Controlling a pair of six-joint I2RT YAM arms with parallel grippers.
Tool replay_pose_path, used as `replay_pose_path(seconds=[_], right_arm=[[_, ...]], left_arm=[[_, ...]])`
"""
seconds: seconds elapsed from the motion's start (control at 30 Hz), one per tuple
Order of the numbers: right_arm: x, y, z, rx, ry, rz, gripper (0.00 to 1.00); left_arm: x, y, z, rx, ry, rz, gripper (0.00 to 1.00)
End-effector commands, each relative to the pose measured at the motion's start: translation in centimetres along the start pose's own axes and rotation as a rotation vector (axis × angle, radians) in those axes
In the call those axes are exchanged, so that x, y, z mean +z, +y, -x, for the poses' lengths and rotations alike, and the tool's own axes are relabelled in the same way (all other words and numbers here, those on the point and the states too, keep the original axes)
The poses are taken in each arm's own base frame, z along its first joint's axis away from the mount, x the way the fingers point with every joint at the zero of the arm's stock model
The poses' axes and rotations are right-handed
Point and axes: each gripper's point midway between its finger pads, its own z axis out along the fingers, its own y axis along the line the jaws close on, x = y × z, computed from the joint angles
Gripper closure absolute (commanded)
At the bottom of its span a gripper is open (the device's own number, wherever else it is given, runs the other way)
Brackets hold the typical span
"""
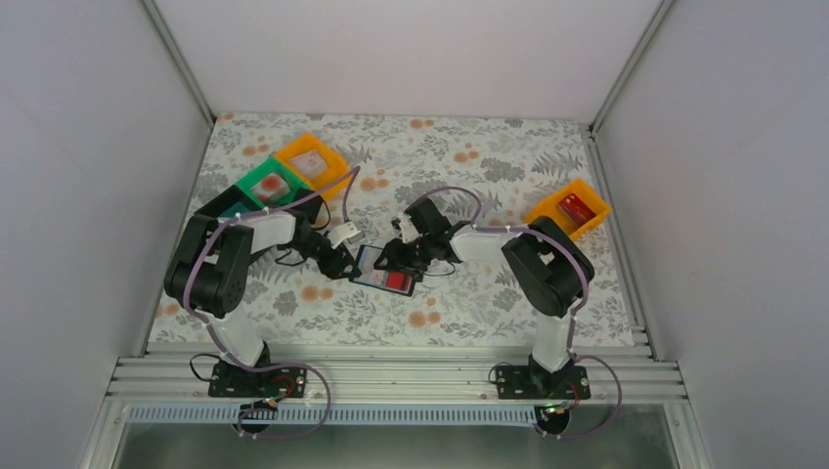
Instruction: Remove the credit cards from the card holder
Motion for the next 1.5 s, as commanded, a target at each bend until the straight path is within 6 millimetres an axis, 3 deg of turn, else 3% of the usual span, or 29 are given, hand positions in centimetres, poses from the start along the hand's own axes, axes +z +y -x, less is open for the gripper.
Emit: replay_pose_path(seconds=[0.0, 0.13, 0.27, 0.6, 0.97, 1.17, 1.23, 1.33, 1.47], right_arm=[[1.1, 0.5, 0.5, 0.001, 0.008, 0.042, 0.57], [1.3, 0.9, 0.8, -0.003, 0.002, 0.06, 0.56], [1.2, 1.9, 1.6, -0.019, -0.02, 0.093, 0.65], [1.6, 2.9, 2.0, -0.007, -0.021, 0.167, 0.71], [1.4, 5.2, 2.7, -0.049, -0.038, 0.24, 0.69], [1.5, 3.2, 2.8, -0.041, -0.055, 0.125, 0.92], [0.9, 3.2, 2.7, -0.066, -0.06, 0.114, 0.95], [-0.3, 3.7, 2.5, -0.122, -0.08, 0.126, 0.96], [-2.5, 6.1, 1.9, -0.261, -0.108, 0.205, 0.96]], left_arm=[[1.6, -0.2, -3.1, -0.072, 0.104, -0.023, 0.42], [1.8, -0.3, -3.3, -0.074, 0.113, -0.026, 0.43], [2.1, -0.4, -3.3, -0.074, 0.122, -0.034, 0.45], [2.1, -0.5, -3.3, -0.073, 0.122, -0.044, 0.51], [2.2, -0.6, -3.3, -0.074, 0.124, -0.051, 0.55], [2.1, -0.8, -3.2, -0.068, 0.116, -0.061, 0.55], [1.6, -1.2, -2.5, -0.056, 0.086, -0.077, 0.53], [-0.4, -1.9, -0.5, -0.028, -0.022, -0.125, 0.41], [-2.3, -2.8, 1.1, 0.011, -0.105, -0.152, 0.28]])
